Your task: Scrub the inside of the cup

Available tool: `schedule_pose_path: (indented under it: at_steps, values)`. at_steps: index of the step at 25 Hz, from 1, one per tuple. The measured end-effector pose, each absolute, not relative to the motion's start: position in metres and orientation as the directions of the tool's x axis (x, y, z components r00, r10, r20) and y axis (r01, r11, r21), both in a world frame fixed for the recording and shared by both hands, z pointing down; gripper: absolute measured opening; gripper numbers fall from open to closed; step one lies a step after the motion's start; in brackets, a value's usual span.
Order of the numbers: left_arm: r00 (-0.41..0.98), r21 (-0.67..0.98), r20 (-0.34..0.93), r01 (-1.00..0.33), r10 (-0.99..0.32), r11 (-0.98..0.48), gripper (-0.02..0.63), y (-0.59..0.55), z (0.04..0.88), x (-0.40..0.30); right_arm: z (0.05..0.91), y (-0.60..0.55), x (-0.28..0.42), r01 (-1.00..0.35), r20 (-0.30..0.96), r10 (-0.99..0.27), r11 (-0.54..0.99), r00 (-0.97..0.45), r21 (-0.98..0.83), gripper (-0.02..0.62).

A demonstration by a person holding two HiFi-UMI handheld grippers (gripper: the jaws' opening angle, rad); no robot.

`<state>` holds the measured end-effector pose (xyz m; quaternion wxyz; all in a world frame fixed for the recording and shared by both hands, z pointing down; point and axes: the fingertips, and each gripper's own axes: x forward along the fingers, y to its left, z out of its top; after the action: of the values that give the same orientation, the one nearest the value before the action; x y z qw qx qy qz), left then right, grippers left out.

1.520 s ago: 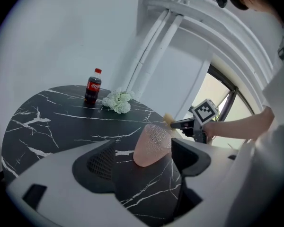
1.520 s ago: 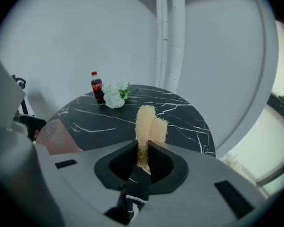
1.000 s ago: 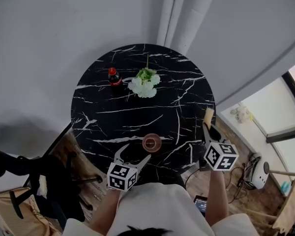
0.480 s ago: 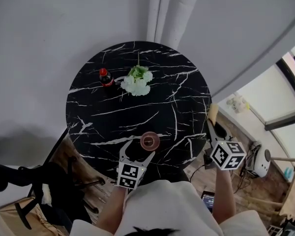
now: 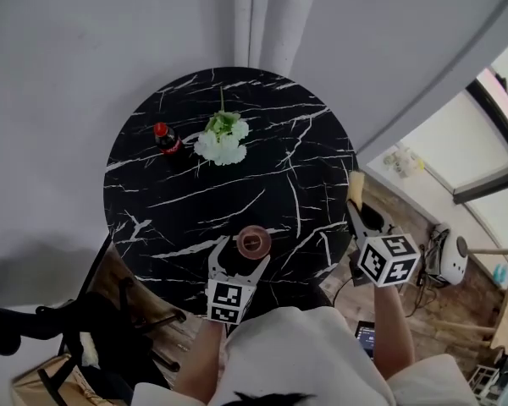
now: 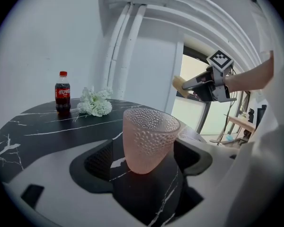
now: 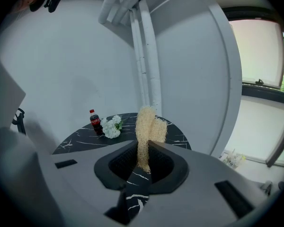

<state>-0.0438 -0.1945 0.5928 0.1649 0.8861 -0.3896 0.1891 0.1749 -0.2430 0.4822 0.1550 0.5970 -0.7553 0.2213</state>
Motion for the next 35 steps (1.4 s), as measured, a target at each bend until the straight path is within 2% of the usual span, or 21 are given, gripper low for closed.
schedule_pose_path:
  at_steps: [15,35]
  values:
    - [0.636,0.114,0.462,-0.734,-0.619,-0.669,0.387,-0.204,0.601,-0.028,0.509,-0.238,0.166,-0.966,0.569,-0.781,0.214,-0.257,-0.143,0.061]
    - [0.652,0.088,0.436,-0.716,-0.620,-0.692,0.383,-0.219,0.602,-0.014,0.524,-0.235,0.124,-0.919,0.624,-0.692,0.376,-0.364,-0.120,0.061]
